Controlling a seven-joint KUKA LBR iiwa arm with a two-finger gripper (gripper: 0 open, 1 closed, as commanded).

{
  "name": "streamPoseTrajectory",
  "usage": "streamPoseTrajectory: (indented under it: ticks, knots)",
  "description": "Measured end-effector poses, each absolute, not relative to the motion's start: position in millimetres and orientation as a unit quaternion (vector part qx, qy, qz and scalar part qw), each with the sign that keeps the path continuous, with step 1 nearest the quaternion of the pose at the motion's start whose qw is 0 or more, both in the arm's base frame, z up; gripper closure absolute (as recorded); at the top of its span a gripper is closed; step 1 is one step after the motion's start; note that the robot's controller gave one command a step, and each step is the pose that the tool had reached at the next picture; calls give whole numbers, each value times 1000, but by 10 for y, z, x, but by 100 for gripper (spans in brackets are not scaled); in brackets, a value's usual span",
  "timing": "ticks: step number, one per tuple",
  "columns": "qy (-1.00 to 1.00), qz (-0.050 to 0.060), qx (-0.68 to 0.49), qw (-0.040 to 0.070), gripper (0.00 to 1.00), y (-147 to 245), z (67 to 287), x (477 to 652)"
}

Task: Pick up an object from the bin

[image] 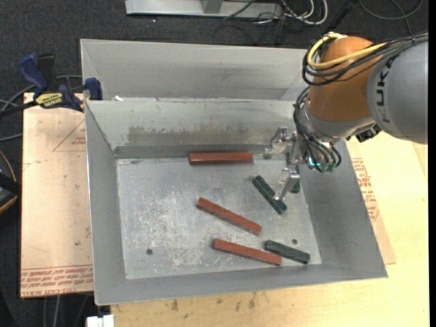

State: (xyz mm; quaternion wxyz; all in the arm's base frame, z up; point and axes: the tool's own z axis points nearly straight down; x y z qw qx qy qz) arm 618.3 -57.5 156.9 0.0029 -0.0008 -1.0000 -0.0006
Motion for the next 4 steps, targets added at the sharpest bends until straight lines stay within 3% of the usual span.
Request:
streamPoseTrajectory:
  ticks: [1,2,3,4]
  knots:
    - [-1000,0,0,-1,0,-574,1615,6202]
    - [-999,0,45,-5,100,-813,770,6072]
    - [-999,0,45,-5,100,-813,770,6072]
    - [-989,0,149,-2,100,-869,1293,6270]
